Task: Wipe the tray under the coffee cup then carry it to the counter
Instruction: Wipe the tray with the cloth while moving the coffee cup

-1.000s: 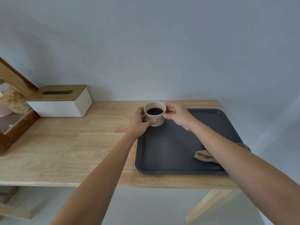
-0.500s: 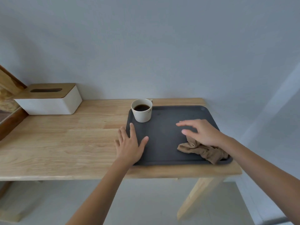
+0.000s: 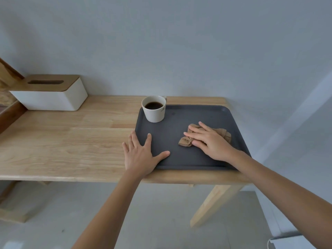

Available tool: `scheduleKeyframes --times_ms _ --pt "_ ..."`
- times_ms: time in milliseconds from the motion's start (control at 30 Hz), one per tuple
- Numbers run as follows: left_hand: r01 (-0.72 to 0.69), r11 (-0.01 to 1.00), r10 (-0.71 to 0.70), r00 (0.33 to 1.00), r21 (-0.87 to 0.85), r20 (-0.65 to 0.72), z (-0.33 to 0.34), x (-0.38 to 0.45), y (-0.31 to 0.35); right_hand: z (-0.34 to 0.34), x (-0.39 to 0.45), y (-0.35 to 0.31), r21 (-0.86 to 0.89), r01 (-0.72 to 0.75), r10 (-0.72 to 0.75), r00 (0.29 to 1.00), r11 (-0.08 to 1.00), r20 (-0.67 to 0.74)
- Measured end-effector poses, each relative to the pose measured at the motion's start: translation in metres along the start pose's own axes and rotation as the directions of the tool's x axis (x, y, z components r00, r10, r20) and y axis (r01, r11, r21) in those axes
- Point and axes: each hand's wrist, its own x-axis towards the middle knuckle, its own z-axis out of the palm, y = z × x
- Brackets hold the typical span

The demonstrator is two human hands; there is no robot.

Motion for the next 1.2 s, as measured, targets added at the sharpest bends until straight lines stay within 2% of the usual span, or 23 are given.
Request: scheduleKeyframes --times_ms 167,400,600,767,933,1200 --pt "0.001 1.000 -0.001 1.000 0.009 0.014 0.000 0.001 -0.001 0.015 0.074 0.003 -0.020 -0.141 0.141 0.990 0.990 0.014" --pt "0.014 1.000 -0.014 1.000 0.018 -0.001 0.005 0.003 -0.002 0.012 0.127 -0.007 -0.027 -0.191 0.190 0.982 0.981 -0.009" --pt "0.032 0.999 -0.031 0.999 0.020 -0.017 0.006 0.002 -0.001 -0.002 0.109 0.011 0.028 -0.186 0.185 0.983 0.982 0.015" --pt "0.041 0.999 -0.041 0.999 0.015 -0.019 0.004 0.001 0.000 -0.018 0.081 0.045 0.062 -0.301 0.304 0.951 0.952 -0.051" --pt "0.044 0.999 -0.044 0.999 0.000 -0.019 0.005 0.000 0.001 -0.023 0.059 0.050 0.090 -0.437 0.445 0.887 0.895 -0.119" --pt "0.033 0.999 -0.034 0.998 -0.011 -0.045 0.008 0.002 0.000 -0.010 -0.017 -0.008 0.121 -0.315 0.332 0.929 0.941 -0.164"
